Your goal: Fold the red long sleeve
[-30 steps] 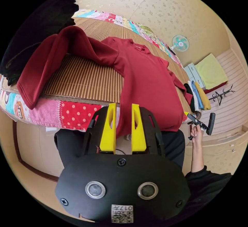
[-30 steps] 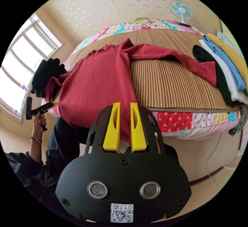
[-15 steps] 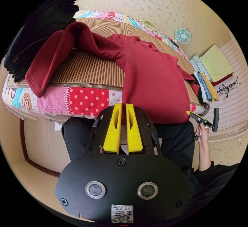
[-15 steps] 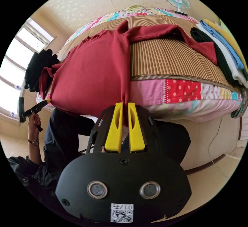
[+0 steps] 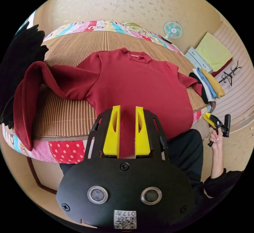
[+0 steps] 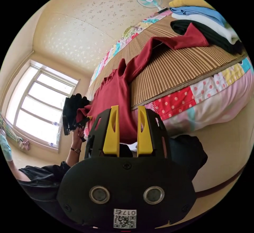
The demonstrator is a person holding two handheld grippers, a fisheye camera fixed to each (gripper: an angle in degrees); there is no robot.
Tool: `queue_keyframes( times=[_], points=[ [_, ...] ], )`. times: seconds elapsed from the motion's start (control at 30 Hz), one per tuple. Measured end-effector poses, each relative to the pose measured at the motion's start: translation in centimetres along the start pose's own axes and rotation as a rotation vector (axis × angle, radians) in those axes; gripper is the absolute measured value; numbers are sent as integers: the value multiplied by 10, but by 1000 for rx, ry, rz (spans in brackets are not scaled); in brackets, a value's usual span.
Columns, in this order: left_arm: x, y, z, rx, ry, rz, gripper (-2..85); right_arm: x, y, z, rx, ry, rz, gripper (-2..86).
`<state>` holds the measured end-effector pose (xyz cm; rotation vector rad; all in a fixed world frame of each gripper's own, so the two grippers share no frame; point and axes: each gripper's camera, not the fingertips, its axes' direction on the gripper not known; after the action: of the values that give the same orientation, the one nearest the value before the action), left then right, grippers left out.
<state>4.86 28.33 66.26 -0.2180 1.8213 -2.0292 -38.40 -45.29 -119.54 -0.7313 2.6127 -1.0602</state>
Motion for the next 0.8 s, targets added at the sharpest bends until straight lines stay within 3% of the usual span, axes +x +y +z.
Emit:
queue_keyframes(
  times=[0.07,0.23,0.37,0.67,0.8],
  points=[
    [1,10,29,13,-53,14,78,19,-28,-14,43,-63,31,119],
    [10,116,45,477,-201,170,56,83,-91,-28,117,-212,175,139],
    [-1,122,46,464,-192,148,52,147,-137,-27,213,-384,375,147],
    [-81,139,51,494,77,23,27,224,-179,30,361,-633,877,98],
    [-118,142,55,486,213,7,10,210,-191,35,421,-604,978,58]
  ],
)
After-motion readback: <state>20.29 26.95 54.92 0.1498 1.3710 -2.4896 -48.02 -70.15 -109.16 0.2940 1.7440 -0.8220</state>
